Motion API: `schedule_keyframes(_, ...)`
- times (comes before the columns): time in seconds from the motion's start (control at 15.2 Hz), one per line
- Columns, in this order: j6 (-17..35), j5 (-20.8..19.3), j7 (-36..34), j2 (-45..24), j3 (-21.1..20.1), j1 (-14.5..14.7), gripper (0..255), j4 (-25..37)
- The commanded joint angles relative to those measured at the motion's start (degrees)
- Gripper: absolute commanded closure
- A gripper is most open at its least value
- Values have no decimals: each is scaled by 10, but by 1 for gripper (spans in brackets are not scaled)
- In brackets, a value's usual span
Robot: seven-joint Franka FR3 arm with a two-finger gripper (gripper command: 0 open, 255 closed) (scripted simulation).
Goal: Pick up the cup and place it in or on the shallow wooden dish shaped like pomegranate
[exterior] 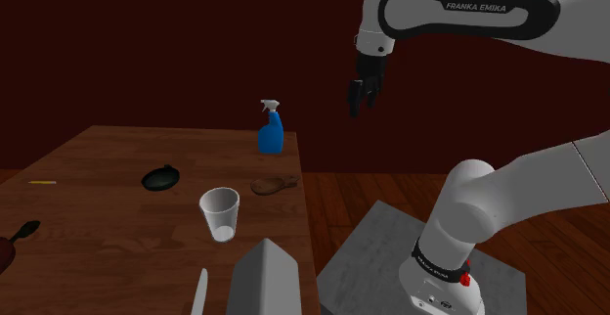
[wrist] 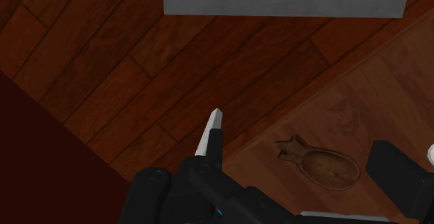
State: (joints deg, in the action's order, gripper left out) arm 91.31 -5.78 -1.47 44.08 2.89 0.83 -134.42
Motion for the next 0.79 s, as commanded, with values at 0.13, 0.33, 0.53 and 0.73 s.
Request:
schedule_keyframes(0.13, 23, 15, -15, -22, -12, 9, 0, -6)
schedule_keyframes(0.33, 59, 36, -36, -58, -30, 23, 0, -10)
schedule_keyframes(0.53, 94, 56, -56, -98, -49, 36, 0, -8)
schedule_keyframes(0.73, 128, 74, -74, -143, -66, 49, 0, -1)
